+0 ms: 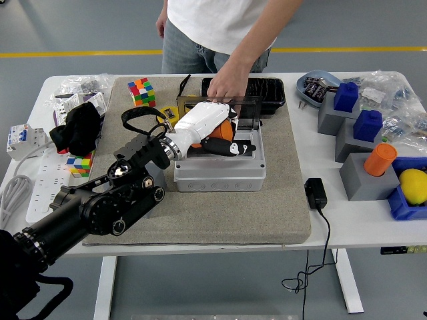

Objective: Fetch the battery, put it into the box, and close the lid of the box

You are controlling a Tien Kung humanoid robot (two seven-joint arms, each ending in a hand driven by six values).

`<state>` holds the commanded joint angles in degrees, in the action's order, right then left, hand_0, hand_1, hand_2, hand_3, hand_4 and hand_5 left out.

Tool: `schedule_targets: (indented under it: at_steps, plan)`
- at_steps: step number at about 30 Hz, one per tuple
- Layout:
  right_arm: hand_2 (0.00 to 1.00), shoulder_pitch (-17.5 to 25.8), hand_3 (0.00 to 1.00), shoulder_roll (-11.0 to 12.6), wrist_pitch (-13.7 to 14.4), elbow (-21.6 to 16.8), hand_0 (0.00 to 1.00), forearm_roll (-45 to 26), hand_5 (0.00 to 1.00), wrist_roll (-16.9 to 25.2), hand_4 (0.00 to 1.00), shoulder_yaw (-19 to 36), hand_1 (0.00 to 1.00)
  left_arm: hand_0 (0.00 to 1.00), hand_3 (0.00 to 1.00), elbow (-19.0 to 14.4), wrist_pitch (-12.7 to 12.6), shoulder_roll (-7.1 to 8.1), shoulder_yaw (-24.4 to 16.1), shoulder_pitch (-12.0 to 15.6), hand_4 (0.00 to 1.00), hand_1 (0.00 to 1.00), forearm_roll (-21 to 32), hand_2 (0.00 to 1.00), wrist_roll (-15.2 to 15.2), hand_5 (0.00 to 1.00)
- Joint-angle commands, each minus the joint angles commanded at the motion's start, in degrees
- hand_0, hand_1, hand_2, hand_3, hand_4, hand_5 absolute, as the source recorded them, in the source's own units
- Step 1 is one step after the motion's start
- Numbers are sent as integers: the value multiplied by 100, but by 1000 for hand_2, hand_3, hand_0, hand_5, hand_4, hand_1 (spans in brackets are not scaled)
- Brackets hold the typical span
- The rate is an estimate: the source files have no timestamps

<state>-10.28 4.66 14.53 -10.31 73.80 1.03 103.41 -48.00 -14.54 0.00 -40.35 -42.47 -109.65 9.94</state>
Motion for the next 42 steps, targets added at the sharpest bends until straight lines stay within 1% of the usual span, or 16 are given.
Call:
schedule_targets:
  at_steps: [1, 12, 13, 18, 19, 24, 25, 30, 31, 36, 37, 42]
  plan:
    - [772, 1, 808, 0, 0, 0, 833, 2, 998, -2, 998, 1, 825, 20, 2, 6, -2, 0, -2, 2, 933, 2, -5, 14, 0, 629]
    - [772, 3, 808, -2, 2, 0, 832, -34, 998, 10, 998, -38, 826, 31, 9, 12, -63, 0, 27, 23, 945, 2, -108, 29, 4, 631]
    - [772, 3, 808, -2, 1, 0, 831, -33, 998, 9, 998, -37, 825, 47, 25, 14, -62, 0, 28, 22, 953, 5, -112, 47, 4, 626]
    - [772, 1, 808, 4, -10, 0, 831, -17, 998, -4, 998, -13, 825, 47, 25, 43, -18, 0, 49, 8, 953, 5, -134, 47, 11, 626]
    - [772, 1, 807, 5, -11, 0, 833, -15, 998, -5, 998, -11, 825, 81, 102, 47, -7, 0, 50, 6, 970, 60, -136, 113, 14, 630]
    - [772, 0, 807, 0, -17, 0, 833, -26, 998, 3, 998, -12, 825, 81, 102, 30, 76, 0, 21, 3, 970, 60, -224, 113, 32, 630]
    - [772, 0, 807, -1, -17, 0, 832, -31, 998, 4, 998, -15, 825, 208, 318, 27, 91, 0, 17, 2, 995, 257, -240, 295, 33, 633]
    - [772, -5, 807, -2, -18, 0, 832, -48, 998, 6, 998, -30, 825, 208, 318, 34, 172, 0, -10, -1, 995, 257, -260, 295, 56, 633]
    - [772, -8, 808, -1, -19, 0, 833, -47, 998, 5, 998, -29, 824, 367, 512, 37, 189, 0, -16, -3, 998, 579, -256, 553, 64, 648]
    - [772, -9, 808, -2, -20, 0, 833, -45, 998, 2, 998, -23, 824, 367, 512, 40, 210, 0, -40, -6, 998, 579, -227, 553, 85, 648]
    - [772, -11, 807, -1, -22, 0, 832, -50, 998, 2, 998, -28, 824, 485, 570, 37, 207, 0, -49, -9, 998, 659, -231, 632, 89, 654]
    - [772, -11, 807, -2, -23, 0, 832, -58, 998, 3, 998, -33, 824, 485, 570, -10, 215, 0, -67, -17, 998, 659, -248, 632, 91, 654]
